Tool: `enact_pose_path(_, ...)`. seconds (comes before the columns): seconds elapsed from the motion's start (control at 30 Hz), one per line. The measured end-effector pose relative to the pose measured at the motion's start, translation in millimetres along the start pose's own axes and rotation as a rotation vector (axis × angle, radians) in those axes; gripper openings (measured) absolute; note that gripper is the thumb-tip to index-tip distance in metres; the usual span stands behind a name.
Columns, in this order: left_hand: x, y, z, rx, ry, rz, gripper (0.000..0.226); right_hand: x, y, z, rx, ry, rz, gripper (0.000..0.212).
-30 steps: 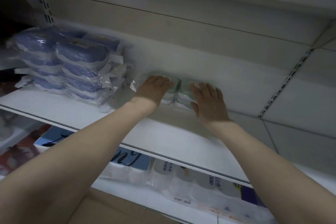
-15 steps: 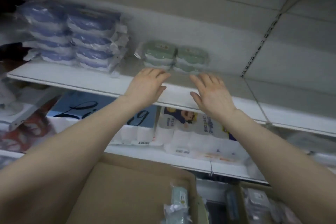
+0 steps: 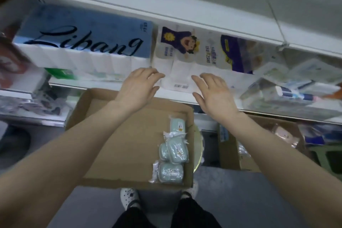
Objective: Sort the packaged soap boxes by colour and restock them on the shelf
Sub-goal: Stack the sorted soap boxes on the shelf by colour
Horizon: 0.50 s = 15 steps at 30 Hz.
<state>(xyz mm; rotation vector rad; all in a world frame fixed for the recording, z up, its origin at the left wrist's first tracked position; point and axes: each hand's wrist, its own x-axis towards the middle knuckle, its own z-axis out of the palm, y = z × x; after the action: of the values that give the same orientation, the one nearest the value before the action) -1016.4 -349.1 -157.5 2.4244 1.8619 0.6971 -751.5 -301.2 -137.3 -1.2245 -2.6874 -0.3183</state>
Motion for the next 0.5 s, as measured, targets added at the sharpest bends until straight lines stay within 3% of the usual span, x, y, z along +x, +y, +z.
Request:
enact_pose_path(0.27, -80, 52, 131, -0.116, -0.246, -0.306, 0.046, -61, 21, 114, 0.169, -0.351, -0.110, 0.050)
enact_pose_path(0.37, -107, 81, 185, -0.123, -0.418, -0.403, 0.062, -73, 37, 159, 0.195, -0.427, -0.207, 0.050)
enact_pose_path(0.5, -125, 113, 250, -0.041, -0.769, -0.259, 0.093, -78, 53, 218, 0.170, -0.514, -0.347, 0.058)
